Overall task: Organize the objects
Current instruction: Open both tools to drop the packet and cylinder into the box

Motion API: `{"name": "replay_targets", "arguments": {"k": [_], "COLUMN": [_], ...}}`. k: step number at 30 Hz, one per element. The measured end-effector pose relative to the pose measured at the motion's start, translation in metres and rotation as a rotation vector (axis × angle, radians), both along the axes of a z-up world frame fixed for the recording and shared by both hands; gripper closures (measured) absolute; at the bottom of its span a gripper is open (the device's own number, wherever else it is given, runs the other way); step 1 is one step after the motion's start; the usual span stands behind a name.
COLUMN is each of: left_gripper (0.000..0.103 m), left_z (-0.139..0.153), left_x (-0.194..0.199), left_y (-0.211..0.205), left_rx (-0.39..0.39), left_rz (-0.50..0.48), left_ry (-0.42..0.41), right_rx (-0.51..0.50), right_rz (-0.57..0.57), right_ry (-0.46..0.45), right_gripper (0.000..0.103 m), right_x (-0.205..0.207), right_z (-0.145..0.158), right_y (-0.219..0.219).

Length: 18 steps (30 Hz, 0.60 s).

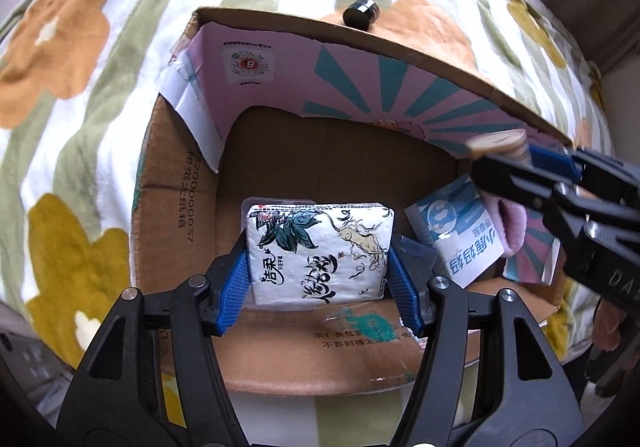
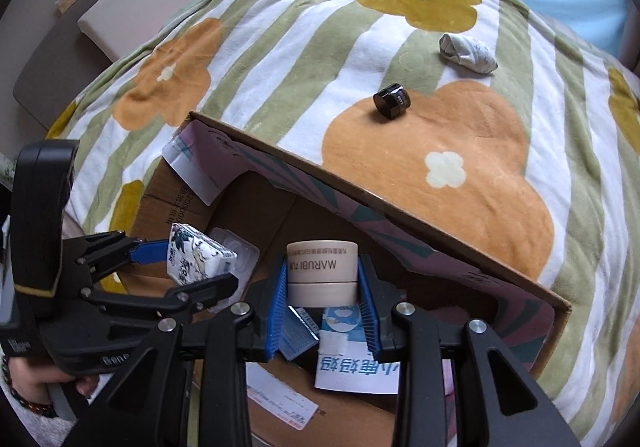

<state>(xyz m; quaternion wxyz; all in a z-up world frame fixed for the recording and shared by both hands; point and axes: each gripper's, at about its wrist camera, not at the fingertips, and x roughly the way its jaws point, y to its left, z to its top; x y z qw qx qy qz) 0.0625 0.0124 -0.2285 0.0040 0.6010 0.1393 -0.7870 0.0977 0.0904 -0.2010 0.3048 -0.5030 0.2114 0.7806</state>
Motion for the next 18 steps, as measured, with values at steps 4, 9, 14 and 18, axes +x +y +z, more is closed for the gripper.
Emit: {"name": "replay_targets", "arguments": {"k": [4,9,14,18], "left_gripper": [0.000,0.000,0.000,0.000], "left_z": [0.001,0.004,0.012,0.014], "left_x": [0.001,0.007,0.015,0.017], "left_y": [0.005,0.006,0.001,-0.001], "left_rx": [-0.019,-0.016,0.013,0.005], "left_rz": [-0.039,-0.071,-0.061,-0.066], "left_ry": [-0.003,-0.004,0.010,0.015], "right_rx": [-0.013,-0.017,-0.015,-0.020], "right_rz": [-0.035,-0.093,-0.123,-0.132], "right_ry": [0.016,0.041,0.025,0.025], "right_gripper": [0.035,0.029,0.029,0.029], "right_x": [-0.001,0.007,0.016,0.022], "right_z": [0.002,0.009,0.012,0.014], "right_y": [0.003,0.005,0.004,0.003]}}
